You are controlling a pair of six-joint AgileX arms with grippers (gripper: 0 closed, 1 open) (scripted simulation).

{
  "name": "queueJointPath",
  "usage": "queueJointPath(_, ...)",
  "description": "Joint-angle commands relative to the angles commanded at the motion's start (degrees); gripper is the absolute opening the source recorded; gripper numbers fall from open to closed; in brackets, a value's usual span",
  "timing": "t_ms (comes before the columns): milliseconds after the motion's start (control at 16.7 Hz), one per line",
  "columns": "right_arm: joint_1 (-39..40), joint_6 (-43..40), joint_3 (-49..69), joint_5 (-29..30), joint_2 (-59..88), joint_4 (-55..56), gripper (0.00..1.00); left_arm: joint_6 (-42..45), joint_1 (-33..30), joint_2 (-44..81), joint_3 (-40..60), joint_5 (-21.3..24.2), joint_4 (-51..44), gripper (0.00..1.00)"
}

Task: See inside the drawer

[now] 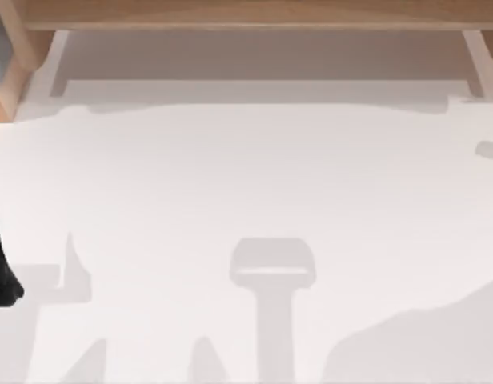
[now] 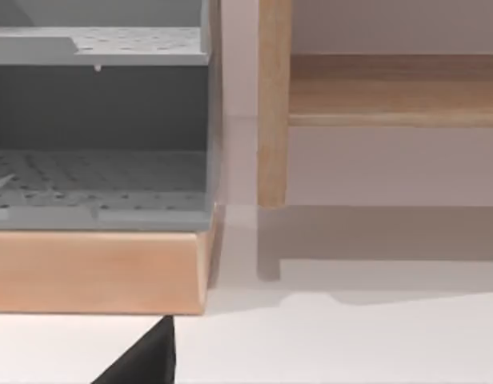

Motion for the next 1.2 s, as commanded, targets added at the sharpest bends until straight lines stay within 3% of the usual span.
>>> queueJointPath(540,0.0,0.0,0.0,0.0,0.0,0.0,0.02,0.0,0.0,0.0,0.0,0.0,0.0,1.0)
queueJointPath(1200,-0.48,0.11,-0.9,-0.1,-0.35,0.4,0.0,0.0,0.0,0.0,0.0,0.0,0.0,1.0)
